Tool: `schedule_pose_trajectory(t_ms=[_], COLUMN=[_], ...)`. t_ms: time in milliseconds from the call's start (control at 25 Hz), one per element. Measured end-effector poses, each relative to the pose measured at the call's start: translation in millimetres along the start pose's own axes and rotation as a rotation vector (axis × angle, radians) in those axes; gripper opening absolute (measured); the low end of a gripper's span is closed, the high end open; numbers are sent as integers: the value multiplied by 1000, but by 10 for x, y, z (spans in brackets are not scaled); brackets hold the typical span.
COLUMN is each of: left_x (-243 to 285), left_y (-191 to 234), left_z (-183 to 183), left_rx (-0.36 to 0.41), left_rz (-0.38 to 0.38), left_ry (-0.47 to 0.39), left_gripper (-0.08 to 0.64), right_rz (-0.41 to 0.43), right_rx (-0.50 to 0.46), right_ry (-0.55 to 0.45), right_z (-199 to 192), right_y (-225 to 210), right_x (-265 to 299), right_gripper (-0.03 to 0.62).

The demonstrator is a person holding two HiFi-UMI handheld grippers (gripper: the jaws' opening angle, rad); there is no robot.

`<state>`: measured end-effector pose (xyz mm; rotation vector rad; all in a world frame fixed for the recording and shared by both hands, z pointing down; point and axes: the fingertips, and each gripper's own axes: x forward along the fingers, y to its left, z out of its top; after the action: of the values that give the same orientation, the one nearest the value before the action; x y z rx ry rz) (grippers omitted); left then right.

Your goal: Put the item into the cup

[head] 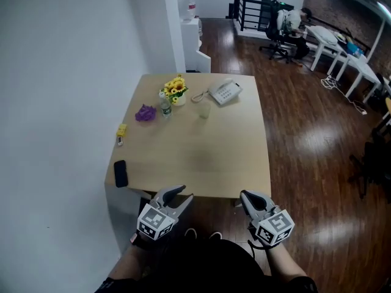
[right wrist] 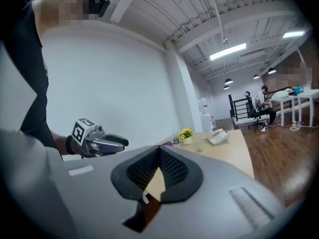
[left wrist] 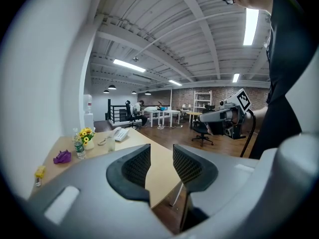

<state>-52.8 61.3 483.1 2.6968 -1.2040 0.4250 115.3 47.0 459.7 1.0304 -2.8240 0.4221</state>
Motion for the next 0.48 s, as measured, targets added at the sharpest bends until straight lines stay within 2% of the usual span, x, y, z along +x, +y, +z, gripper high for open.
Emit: schedule_pose_trajectory(t_ms=[160,480], left_x=[-94,-310], left_y=[15,159], left_z=[45,-9], left_rx=[32,34], left_rz=[5,-4], left_ry=[-6,-11], left_gripper=[141,143], right_rz=[2,-8], right_rx=[-4,-25], right_ry=[-13,-35], right_z=[23,148], right_y=[104,336], right_x=[-2,117], right_gripper=[8,8])
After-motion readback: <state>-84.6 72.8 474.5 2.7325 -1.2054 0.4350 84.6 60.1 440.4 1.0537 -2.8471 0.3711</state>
